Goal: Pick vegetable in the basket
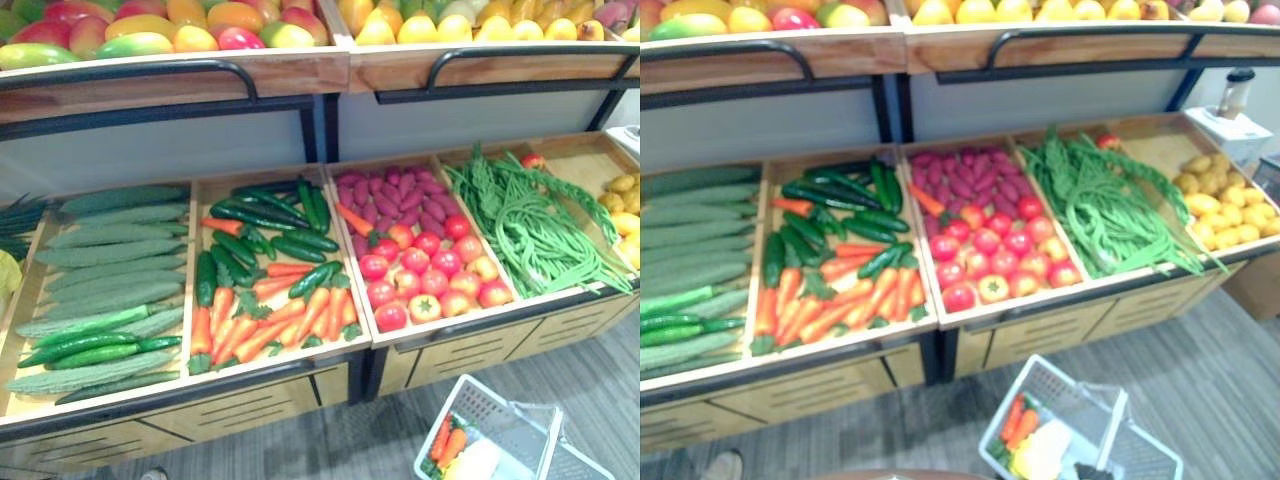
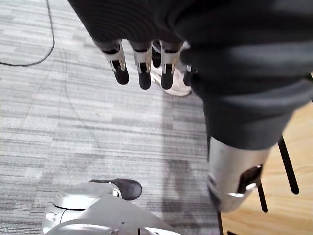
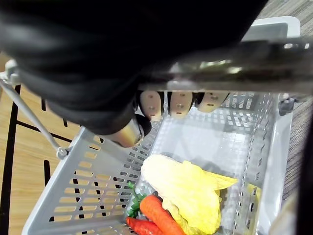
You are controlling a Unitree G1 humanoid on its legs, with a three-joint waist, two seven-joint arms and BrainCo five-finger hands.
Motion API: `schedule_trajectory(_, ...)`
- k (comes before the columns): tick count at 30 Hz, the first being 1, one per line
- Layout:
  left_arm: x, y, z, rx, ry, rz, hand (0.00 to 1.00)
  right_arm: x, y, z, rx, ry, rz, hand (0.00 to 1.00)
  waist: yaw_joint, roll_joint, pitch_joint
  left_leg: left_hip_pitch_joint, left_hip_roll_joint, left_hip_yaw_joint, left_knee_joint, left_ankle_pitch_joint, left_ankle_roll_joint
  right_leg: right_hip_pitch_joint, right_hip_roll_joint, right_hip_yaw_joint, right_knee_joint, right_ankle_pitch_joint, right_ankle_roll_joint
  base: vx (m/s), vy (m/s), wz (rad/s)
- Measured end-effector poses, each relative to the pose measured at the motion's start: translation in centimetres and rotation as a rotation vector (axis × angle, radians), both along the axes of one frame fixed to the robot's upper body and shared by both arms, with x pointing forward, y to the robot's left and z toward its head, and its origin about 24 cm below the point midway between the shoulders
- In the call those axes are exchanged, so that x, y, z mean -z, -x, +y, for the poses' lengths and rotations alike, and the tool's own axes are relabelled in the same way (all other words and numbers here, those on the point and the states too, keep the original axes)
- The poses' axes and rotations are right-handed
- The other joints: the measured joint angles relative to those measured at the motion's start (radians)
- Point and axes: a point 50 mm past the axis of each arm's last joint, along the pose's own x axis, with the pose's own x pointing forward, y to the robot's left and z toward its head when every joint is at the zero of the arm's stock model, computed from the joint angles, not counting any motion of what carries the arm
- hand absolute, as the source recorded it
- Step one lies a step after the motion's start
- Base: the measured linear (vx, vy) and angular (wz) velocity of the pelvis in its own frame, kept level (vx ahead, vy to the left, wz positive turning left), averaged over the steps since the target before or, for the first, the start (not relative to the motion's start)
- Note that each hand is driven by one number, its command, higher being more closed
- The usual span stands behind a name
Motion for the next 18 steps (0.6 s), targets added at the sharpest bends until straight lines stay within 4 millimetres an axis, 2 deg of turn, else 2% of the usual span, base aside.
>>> schedule_trajectory(5, 0.2, -0.5, -0.4, 0.098, 0.037, 0.004, 0.00, -0.1, -0.4, -0.3, -0.019, -0.004, -0.007, 1.00, -0.003, 0.009, 0.008, 0.011, 0.005, 0.022, 0.010, -0.013, -0.003, 0.000, 0.005, 0.021, 0.001, 0.000, 0.001, -0.02, -0.015, -0.14)
schedule_trajectory(7, 0.2, -1.0, -0.5, 0.125, 0.043, -0.006, 0.00, -0.2, -0.6, -0.3, -0.021, -0.004, -0.012, 1.00, -0.001, 0.009, 0.032, -0.008, 0.017, 0.025, 0.105, -0.065, 0.000, -0.004, 0.002, 0.038, 0.048, -0.019, 0.010, 0.00, 0.014, -0.15)
schedule_trajectory(8, 0.2, -1.6, -0.6, 0.167, 0.048, -0.013, 0.00, -0.3, -1.0, -0.5, -0.024, -0.001, -0.020, 1.00, -0.004, 0.014, 0.053, -0.049, 0.039, 0.021, 0.236, -0.137, 0.005, -0.037, -0.006, 0.046, 0.154, -0.069, 0.017, -0.03, 0.040, -0.12)
schedule_trajectory(11, 0.1, -2.8, -0.5, 0.211, 0.043, -0.032, 0.00, -0.4, -1.6, -0.6, -0.033, -0.006, -0.043, 1.00, -0.012, 0.008, 0.080, -0.077, 0.049, 0.035, 0.333, -0.188, 0.017, -0.077, -0.017, 0.076, 0.242, -0.086, 0.024, -0.05, 0.079, -0.25)
schedule_trajectory(12, 0.0, -3.5, -0.2, 0.232, 0.032, -0.042, 0.00, -0.6, -2.3, -0.4, -0.041, -0.008, -0.072, 1.00, -0.014, -0.003, 0.092, -0.083, 0.048, 0.075, 0.355, -0.202, 0.027, -0.115, -0.019, 0.121, 0.270, -0.075, 0.023, -0.14, 0.136, -0.90)
schedule_trajectory(14, 0.0, -3.7, 0.0, 0.272, 0.032, -0.027, 0.00, -0.9, -3.5, -0.1, -0.065, -0.004, -0.107, 1.00, -0.013, -0.004, 0.102, -0.096, 0.070, 0.144, 0.370, -0.223, 0.036, -0.173, 0.001, 0.185, 0.273, 0.003, 0.013, -0.21, 0.146, -1.23)
schedule_trajectory(15, -0.1, -4.2, 0.2, 0.289, 0.023, -0.034, 0.00, -1.0, -4.2, 0.1, -0.084, -0.006, -0.126, 1.00, -0.014, -0.001, 0.107, -0.094, 0.087, 0.213, 0.367, -0.226, 0.048, -0.196, 0.028, 0.210, 0.215, 0.118, 0.020, -0.27, 0.187, -1.46)
schedule_trajectory(16, 0.0, -4.1, 0.1, 0.294, 0.027, -0.032, 0.00, -1.1, -4.6, 0.1, -0.097, -0.003, -0.137, 1.00, -0.015, 0.022, 0.110, -0.095, 0.113, 0.270, 0.360, -0.216, 0.064, -0.194, 0.052, 0.218, 0.124, 0.237, 0.018, -0.30, 0.215, -1.70)
schedule_trajectory(17, -0.2, -4.5, 0.3, 0.302, 0.018, -0.047, 0.00, -1.4, -5.4, 0.3, -0.109, -0.002, -0.165, 1.00, -0.020, 0.030, 0.142, -0.086, 0.133, 0.329, 0.359, -0.209, 0.075, -0.212, 0.048, 0.143, 0.220, 0.181, -0.021, -0.19, 0.130, -1.26)
schedule_trajectory(18, -0.3, -4.8, 0.5, 0.311, 0.009, -0.057, 0.00, -1.5, -5.6, 0.3, -0.108, 0.002, -0.174, 1.00, -0.025, 0.025, 0.151, -0.078, 0.133, 0.357, 0.348, -0.202, 0.081, -0.229, 0.035, 0.098, 0.320, 0.103, -0.062, -0.18, 0.140, -1.19)
